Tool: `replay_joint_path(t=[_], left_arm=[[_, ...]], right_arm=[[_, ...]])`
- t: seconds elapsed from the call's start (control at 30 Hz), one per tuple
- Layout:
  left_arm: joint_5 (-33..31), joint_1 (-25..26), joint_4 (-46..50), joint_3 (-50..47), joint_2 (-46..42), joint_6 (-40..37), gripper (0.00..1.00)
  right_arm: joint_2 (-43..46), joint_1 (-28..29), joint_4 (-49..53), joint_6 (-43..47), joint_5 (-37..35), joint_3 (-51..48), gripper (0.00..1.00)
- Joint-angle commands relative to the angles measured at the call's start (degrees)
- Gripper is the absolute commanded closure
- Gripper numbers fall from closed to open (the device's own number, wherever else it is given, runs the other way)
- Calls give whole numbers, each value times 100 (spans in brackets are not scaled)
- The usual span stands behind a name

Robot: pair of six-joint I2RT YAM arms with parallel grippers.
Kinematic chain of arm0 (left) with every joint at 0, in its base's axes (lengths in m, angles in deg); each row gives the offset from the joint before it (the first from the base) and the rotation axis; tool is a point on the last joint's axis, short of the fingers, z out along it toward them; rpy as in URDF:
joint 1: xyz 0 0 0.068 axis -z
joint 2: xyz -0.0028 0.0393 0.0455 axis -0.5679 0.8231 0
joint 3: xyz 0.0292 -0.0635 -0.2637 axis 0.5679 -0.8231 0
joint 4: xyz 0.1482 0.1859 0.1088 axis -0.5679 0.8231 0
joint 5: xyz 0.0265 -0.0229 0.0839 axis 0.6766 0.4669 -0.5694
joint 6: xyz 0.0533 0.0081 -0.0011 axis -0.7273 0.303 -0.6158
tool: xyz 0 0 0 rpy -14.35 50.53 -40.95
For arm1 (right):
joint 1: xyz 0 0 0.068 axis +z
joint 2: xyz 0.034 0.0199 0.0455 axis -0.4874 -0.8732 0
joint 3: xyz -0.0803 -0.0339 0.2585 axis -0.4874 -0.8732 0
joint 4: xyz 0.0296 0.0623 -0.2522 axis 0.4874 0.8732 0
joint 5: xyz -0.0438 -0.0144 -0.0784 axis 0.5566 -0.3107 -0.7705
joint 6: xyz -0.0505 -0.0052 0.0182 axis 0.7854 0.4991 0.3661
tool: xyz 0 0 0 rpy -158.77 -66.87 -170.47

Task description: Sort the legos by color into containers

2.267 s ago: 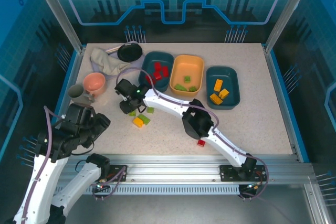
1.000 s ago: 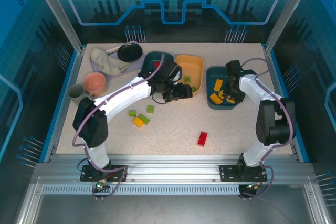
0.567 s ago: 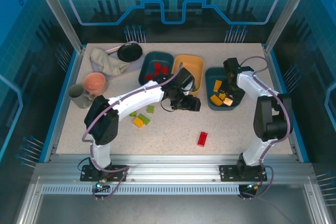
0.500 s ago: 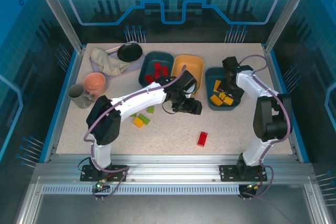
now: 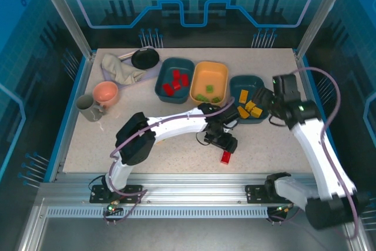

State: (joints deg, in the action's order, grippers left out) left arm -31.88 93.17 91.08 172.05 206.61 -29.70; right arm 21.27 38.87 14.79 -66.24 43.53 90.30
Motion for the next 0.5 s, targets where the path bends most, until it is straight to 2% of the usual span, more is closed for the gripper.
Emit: replay_joint_path(t=[0.0,0.13,0.33,0.47], left_arm=[[-314,173,387,341,329,104,27],[-503,362,629,685,707,198,26],[-724,463,842,1005,1134,374,27],[-736,496,791,1121,1315,379,43]], right_arm=[[1072,92,446,346,789,-436,20],[1836,71,1016,383,1109,-474,19],[2054,74,1042,331,1247,-588,20],[1954,74,908,381,1301,-607,21]])
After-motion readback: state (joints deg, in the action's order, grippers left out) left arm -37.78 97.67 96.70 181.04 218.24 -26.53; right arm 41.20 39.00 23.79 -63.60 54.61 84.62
